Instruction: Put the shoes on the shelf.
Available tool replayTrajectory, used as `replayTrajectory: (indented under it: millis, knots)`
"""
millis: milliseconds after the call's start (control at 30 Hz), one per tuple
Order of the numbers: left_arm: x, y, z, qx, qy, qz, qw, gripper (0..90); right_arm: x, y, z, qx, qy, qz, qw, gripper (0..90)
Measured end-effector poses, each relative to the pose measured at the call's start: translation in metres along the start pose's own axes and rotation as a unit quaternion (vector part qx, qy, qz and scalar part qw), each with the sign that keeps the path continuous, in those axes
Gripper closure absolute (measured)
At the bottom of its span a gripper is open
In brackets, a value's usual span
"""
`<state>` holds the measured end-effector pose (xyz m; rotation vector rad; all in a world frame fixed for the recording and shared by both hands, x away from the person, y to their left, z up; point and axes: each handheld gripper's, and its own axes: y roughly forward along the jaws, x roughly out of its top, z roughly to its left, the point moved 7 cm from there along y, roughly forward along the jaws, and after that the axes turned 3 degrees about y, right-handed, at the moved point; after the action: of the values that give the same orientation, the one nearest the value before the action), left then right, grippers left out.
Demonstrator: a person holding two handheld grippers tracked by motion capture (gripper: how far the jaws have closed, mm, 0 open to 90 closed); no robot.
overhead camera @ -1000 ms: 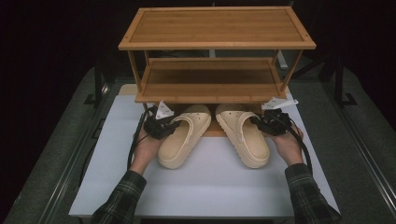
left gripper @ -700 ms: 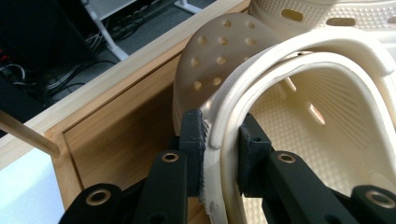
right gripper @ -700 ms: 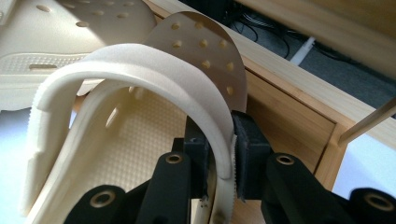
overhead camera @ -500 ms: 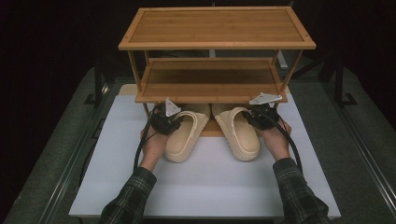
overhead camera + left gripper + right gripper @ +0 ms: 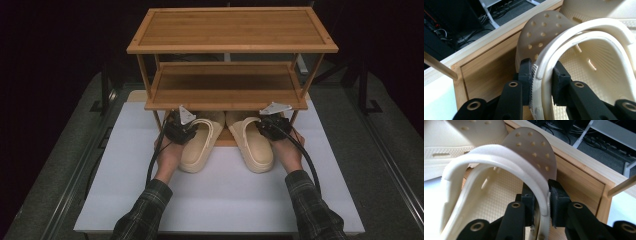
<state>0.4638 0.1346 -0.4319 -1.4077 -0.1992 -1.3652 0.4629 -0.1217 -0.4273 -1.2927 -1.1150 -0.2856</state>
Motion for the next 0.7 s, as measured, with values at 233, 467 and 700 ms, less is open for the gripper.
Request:
replayTrajectory:
  millis: [233, 467, 700]
  knots:
    - [0.001, -0.003, 0.000, -0.011, -0.013, -0.013, 0.9998, 55.0, 0.001, 0.000, 0.001, 0.010, 0.015, -0.014, 0.9998, 65.0]
    - [-0.005, -0.027, -0.003, -0.055, -0.010, -0.017, 0.9983, 30.9, -0.003, -0.024, -0.003, 0.059, 0.056, -0.017, 0.9965, 37.5]
    - [-0.024, -0.062, -0.010, -0.131, -0.022, -0.033, 0.9907, 15.6, -0.032, -0.054, -0.003, 0.091, 0.077, -0.019, 0.9928, 18.3]
